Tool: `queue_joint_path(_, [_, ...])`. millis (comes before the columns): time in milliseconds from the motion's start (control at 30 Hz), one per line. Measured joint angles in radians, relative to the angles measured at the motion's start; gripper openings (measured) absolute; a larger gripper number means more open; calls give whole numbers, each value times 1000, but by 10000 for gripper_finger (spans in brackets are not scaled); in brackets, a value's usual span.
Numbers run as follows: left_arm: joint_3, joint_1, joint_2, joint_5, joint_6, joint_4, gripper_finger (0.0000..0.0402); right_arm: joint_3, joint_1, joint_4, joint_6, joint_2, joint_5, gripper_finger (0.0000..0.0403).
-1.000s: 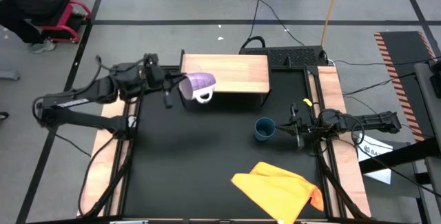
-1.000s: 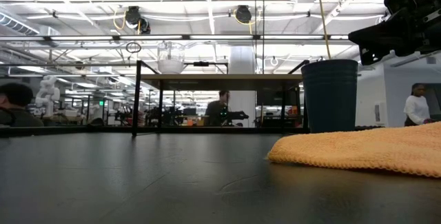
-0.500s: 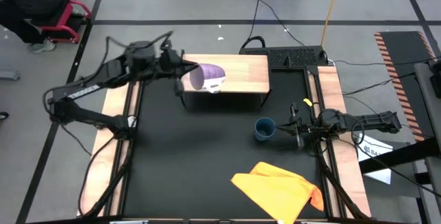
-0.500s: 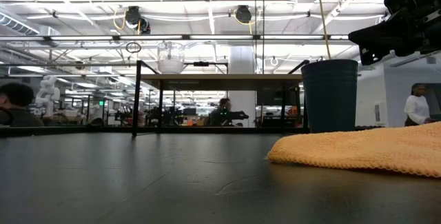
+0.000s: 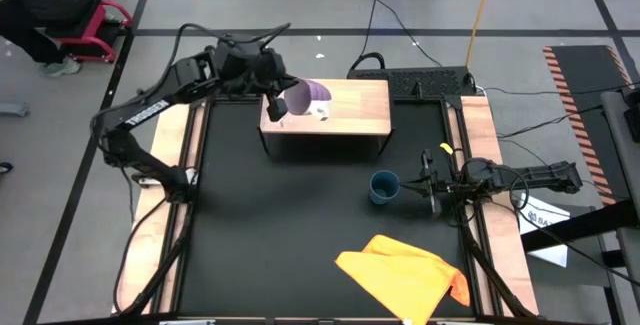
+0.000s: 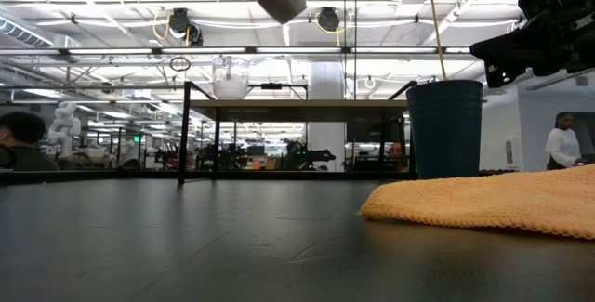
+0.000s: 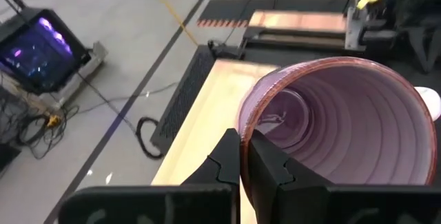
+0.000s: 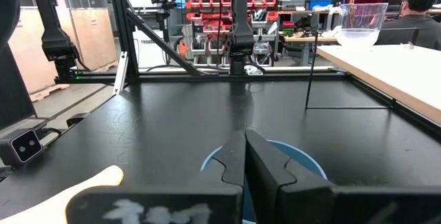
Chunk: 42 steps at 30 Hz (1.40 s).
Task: Stack small to large cups/mugs on shelf
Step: Put the violet patterned mug on the shelf
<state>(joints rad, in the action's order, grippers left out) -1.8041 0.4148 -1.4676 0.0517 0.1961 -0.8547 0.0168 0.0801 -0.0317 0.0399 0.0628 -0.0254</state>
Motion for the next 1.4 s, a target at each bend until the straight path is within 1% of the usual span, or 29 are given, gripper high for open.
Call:
queue_joint_path(133, [-52,23,-38,1,13,-76,8,0,0,4,-2,1,0,0])
queue_joint_path(267, [-78,47,-74,-1,31,-151,8,0,0,4,-2,1,0,0])
queue_joint_path(500, [-85,72,-104,-8,61,-150,8,0,0,4,-1,1,0,0])
queue_joint_path(600, [-85,72,-115,-30,76,-154,8,0,0,4,-1,1,0,0])
queue_joint_path(1033, [-85,107,-123,-58,110,-102,8,0,0,2,-3,2,0,0])
queue_joint_path(1200, [-85,125,-129,-111,106,-66,8,0,0,0,-3,2,0,0])
queue_joint_path(1400, [-84,129,-150,-150,90,-28,8,0,0,-1,0,2,-1,0])
